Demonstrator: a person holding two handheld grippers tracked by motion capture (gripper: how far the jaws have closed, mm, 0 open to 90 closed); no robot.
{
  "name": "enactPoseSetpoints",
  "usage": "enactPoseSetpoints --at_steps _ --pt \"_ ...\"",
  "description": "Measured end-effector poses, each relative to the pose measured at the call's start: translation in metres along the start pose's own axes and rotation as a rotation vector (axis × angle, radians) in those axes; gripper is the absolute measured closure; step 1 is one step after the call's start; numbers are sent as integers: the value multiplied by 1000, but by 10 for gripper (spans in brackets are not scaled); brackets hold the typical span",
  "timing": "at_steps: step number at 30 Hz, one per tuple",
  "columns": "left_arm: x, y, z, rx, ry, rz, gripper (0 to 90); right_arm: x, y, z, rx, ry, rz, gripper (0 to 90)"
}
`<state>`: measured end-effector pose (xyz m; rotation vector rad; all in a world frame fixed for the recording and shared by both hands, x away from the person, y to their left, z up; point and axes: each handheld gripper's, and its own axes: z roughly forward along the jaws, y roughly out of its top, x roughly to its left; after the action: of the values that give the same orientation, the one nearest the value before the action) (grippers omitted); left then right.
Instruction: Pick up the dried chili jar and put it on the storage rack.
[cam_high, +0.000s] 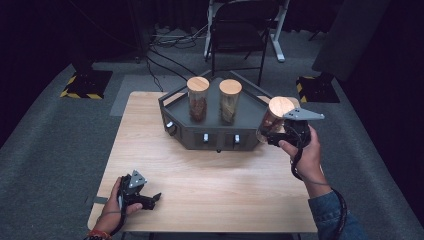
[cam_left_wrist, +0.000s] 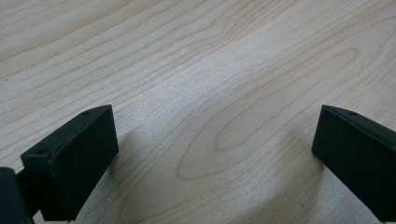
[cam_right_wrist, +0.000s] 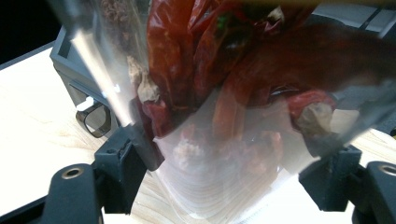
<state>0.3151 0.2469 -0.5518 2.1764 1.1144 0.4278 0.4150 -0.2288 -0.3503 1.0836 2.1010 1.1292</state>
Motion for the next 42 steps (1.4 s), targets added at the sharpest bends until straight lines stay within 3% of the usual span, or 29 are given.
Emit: enactPoseSetpoints --at_steps 23,42 --pt "0 0 0 0 0 0 2 -6 28 19 2 -22 9 258" --pt "0 0 0 0 0 0 2 -9 46 53 11 -40 0 258"
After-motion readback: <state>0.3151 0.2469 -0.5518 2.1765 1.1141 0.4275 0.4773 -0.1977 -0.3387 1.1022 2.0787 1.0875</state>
